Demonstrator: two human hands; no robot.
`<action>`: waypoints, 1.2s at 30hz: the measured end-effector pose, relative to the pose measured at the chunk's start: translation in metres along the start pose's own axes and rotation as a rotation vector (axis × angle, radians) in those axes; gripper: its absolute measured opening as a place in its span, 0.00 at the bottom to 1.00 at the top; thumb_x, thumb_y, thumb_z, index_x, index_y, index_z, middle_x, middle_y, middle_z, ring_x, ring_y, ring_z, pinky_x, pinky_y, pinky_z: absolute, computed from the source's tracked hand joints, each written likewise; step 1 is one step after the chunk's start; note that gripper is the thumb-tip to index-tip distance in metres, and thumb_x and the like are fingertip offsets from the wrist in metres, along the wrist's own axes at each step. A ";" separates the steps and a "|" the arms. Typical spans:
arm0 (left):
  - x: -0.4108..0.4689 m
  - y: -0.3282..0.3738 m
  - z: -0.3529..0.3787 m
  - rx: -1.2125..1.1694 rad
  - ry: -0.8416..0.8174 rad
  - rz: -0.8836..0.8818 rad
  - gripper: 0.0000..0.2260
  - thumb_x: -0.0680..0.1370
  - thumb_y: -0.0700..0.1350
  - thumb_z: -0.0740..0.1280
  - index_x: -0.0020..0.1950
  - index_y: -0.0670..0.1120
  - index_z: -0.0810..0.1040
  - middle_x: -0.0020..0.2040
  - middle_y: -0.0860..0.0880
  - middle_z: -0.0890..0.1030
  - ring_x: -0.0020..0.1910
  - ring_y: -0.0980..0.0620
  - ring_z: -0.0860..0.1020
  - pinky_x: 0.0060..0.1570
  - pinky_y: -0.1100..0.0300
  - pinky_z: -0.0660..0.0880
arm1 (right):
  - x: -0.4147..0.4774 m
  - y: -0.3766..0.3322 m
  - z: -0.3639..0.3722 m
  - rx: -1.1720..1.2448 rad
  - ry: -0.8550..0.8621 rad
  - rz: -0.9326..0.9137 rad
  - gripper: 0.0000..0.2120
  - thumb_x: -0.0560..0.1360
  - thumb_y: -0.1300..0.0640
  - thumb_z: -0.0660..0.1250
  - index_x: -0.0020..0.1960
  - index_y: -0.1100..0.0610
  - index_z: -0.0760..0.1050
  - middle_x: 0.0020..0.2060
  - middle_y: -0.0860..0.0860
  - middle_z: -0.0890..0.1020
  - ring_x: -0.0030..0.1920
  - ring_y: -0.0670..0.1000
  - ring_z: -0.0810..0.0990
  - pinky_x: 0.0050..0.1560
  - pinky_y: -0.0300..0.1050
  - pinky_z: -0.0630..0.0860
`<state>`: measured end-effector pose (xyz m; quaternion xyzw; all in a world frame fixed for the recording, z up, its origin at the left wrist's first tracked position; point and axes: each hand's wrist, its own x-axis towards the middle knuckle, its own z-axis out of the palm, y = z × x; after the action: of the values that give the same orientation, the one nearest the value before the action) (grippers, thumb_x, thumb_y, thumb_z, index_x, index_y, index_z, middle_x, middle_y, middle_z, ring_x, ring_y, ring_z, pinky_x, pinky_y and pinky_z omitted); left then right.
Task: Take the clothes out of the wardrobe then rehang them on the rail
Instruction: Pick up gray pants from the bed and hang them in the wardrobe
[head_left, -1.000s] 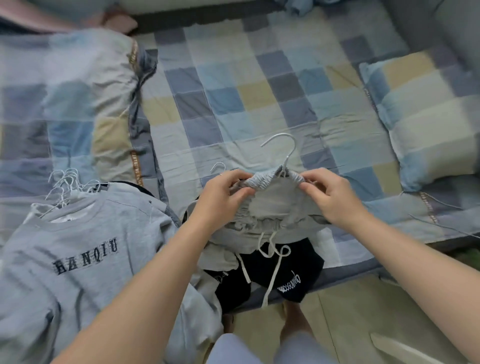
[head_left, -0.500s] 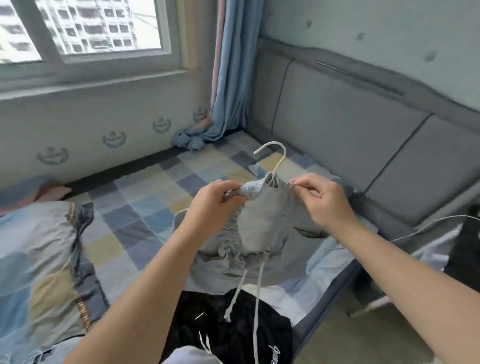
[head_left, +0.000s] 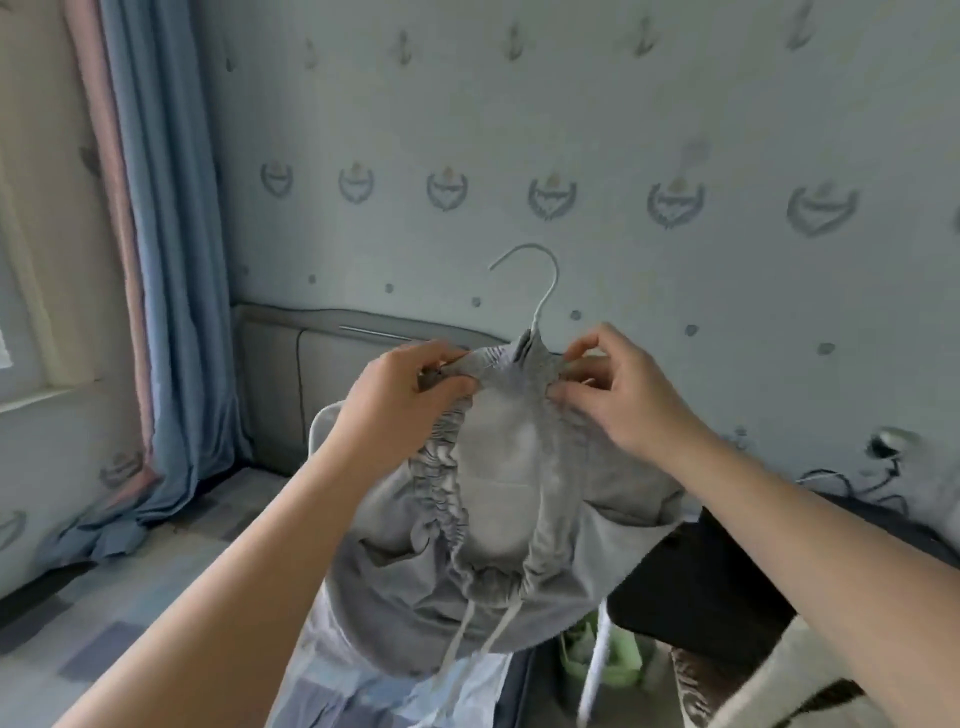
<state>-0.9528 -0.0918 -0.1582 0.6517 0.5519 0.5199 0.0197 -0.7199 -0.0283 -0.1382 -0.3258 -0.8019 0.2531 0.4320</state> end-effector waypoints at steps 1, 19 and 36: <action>0.012 0.022 0.015 -0.006 -0.007 0.035 0.14 0.74 0.54 0.74 0.43 0.74 0.75 0.39 0.70 0.78 0.36 0.67 0.76 0.33 0.65 0.69 | -0.004 0.000 -0.030 -0.034 0.028 0.008 0.13 0.72 0.58 0.76 0.51 0.51 0.75 0.39 0.51 0.83 0.36 0.50 0.78 0.42 0.41 0.74; 0.083 0.456 0.346 -0.516 -0.277 0.499 0.10 0.73 0.53 0.75 0.38 0.52 0.76 0.28 0.62 0.76 0.23 0.62 0.70 0.26 0.70 0.65 | -0.192 -0.016 -0.523 -0.656 0.521 0.110 0.01 0.74 0.58 0.73 0.45 0.55 0.84 0.37 0.55 0.85 0.39 0.54 0.82 0.42 0.47 0.76; 0.045 0.729 0.542 -0.745 -0.598 0.826 0.18 0.74 0.60 0.72 0.58 0.53 0.76 0.59 0.56 0.77 0.62 0.52 0.74 0.64 0.48 0.71 | -0.357 -0.073 -0.736 -0.986 0.977 0.604 0.14 0.75 0.60 0.71 0.36 0.67 0.73 0.30 0.56 0.69 0.31 0.50 0.65 0.33 0.43 0.59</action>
<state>-0.0711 -0.0458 0.0604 0.8777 0.0071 0.4371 0.1964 0.0371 -0.2494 0.0898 -0.7620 -0.4154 -0.2006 0.4545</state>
